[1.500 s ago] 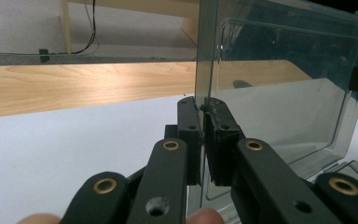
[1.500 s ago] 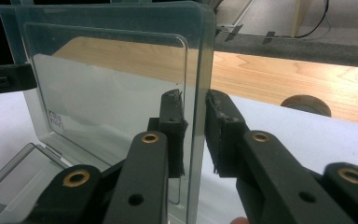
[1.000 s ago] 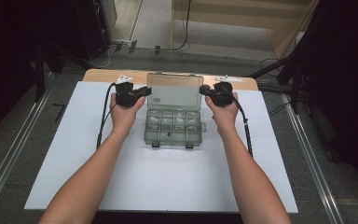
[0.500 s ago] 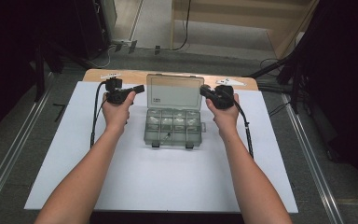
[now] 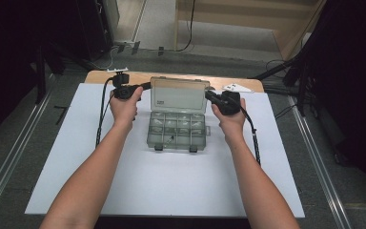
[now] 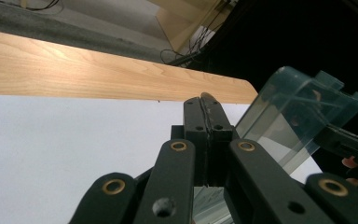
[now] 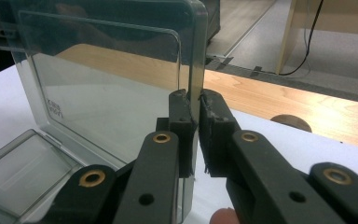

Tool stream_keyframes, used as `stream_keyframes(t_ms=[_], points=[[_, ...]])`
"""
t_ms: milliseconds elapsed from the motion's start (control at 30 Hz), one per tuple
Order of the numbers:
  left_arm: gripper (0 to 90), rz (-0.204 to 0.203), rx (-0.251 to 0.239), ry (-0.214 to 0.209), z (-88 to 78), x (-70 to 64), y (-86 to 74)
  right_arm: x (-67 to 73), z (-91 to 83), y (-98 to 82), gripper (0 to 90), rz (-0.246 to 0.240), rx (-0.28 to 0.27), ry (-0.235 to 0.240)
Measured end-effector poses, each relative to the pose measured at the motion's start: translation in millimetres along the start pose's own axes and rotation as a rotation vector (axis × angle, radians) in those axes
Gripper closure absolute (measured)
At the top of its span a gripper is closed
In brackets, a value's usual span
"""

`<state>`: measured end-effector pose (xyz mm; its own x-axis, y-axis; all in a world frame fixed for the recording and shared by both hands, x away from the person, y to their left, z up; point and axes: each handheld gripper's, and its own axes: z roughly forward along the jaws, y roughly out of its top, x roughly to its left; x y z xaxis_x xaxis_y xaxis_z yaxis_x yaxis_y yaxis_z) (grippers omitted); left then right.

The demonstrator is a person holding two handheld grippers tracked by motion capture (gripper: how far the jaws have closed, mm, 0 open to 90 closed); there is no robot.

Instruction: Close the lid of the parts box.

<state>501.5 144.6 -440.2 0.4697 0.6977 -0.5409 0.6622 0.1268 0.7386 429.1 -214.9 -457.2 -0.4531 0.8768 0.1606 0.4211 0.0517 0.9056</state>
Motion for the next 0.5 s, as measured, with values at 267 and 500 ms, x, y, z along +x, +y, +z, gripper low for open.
stream_keyframes(t_ms=[267,500], points=[[90.0,0.005,0.026,-0.023,6.6,-7.2,2.6,-0.5,-4.8,-2.5,85.3,-0.015,-0.007,0.017],[90.0,0.002,0.026,-0.067,0.8,-9.6,2.1,0.8,-8.9,-1.2,76.3,-0.004,0.010,0.030]])
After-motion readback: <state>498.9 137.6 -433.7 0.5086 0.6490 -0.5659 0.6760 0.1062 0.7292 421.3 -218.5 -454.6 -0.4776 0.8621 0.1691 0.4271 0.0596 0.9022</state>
